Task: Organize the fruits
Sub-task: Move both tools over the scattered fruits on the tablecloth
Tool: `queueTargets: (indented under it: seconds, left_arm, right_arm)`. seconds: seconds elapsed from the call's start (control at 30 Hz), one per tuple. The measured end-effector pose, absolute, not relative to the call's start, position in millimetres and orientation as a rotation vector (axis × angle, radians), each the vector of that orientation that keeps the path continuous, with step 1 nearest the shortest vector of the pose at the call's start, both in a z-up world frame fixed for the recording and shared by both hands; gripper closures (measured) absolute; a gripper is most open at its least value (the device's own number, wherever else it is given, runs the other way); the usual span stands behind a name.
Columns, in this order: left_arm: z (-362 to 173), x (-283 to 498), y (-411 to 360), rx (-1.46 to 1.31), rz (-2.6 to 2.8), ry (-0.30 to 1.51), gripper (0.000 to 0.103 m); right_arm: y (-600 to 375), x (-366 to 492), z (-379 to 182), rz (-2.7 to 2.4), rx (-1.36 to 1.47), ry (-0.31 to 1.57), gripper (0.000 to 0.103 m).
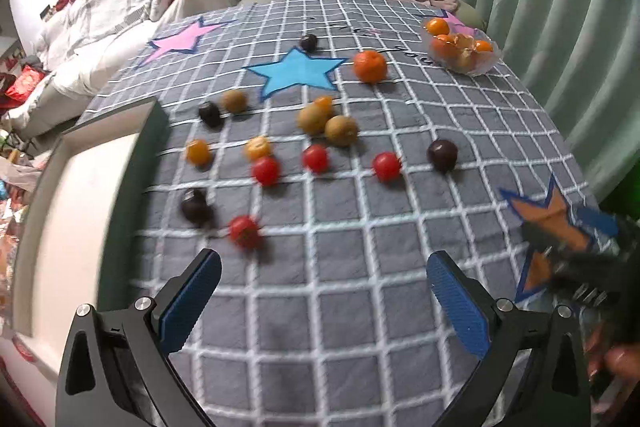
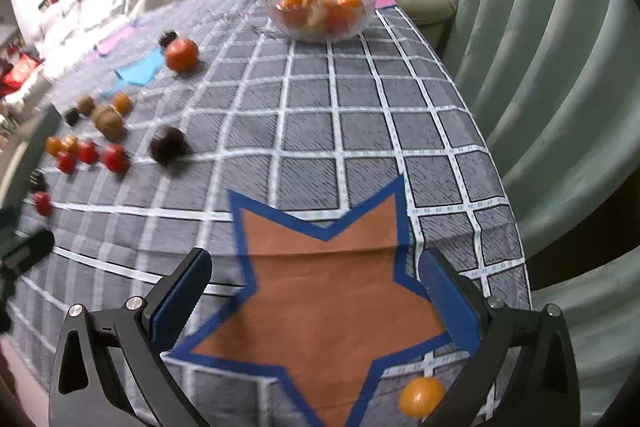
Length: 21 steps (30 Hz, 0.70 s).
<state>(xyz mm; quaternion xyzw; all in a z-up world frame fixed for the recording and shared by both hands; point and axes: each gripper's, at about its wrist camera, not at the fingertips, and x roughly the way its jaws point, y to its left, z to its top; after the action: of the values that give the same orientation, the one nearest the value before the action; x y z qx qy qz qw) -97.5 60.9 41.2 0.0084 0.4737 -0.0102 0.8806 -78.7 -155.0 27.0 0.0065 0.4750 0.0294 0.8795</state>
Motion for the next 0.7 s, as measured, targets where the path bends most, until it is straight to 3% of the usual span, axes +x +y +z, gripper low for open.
queueTargets:
  seconds: [0.7]
  left_arm:
    - [32, -163, 92, -0.021, 0.022, 1.084, 0.0]
  right_arm:
    - [-99, -148, 52, 0.203, 0.002, 1.033, 0.0]
